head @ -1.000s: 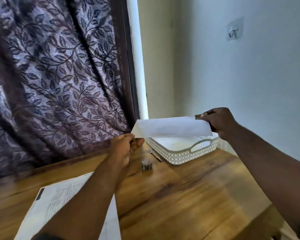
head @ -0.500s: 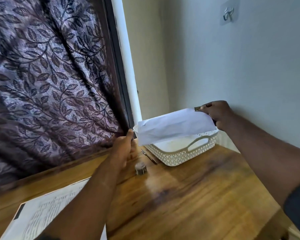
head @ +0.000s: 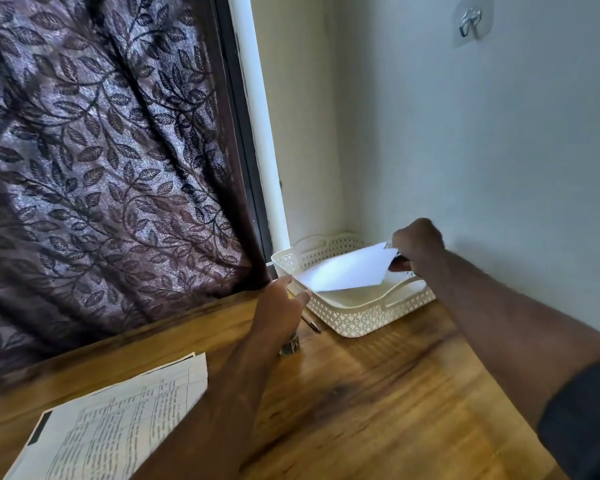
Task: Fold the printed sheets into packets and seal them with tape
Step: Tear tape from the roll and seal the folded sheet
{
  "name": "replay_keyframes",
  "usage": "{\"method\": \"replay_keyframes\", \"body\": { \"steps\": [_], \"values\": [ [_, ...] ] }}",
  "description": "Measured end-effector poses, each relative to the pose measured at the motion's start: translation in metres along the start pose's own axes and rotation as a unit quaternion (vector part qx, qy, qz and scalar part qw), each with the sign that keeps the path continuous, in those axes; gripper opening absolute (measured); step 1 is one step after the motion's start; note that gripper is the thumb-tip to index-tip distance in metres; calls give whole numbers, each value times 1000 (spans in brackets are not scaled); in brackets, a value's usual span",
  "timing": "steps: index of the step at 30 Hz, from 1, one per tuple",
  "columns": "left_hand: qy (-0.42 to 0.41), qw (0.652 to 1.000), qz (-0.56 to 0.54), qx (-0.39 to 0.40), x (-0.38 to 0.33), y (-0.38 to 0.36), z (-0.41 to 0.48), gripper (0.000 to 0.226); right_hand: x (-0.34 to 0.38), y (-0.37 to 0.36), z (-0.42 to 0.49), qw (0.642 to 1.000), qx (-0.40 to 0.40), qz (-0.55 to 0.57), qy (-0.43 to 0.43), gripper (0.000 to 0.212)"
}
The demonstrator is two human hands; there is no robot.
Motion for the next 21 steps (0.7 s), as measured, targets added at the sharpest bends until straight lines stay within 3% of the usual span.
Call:
{"method": "replay_keyframes", "body": {
  "steps": [4, 6, 9, 14, 21],
  "values": [
    [-11, 1000, 5, -6, 4, 2, -2, 50, -8, -34, -13, 974, 160, -156, -37, 11],
    [-17, 1000, 14, -13, 5, 5, -4, 47, -8, -42, -18, 951, 191, -240, -30, 4],
    [-30, 999, 34, -22, 7, 10, -5, 43, -16, -50, -22, 923, 228, -307, -43, 18],
    [-41, 998, 53, -21, 7, 25, -16, 44, 1, -45, -32, 935, 173, -305, 50, 18],
    [-36, 997, 55, -28, 5, 67, -44, 36, 59, -41, -112, 937, 28, -194, 289, 15]
  ]
}}
Point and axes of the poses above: each hand's wrist, its own z-axis towards the middle knuckle, its own y-axis out of the back of the hand, x = y × z, the point moved 7 cm from there along z, towards the middle knuckle, and after that the axes turned 2 degrees about x, right-handed, at the moved point
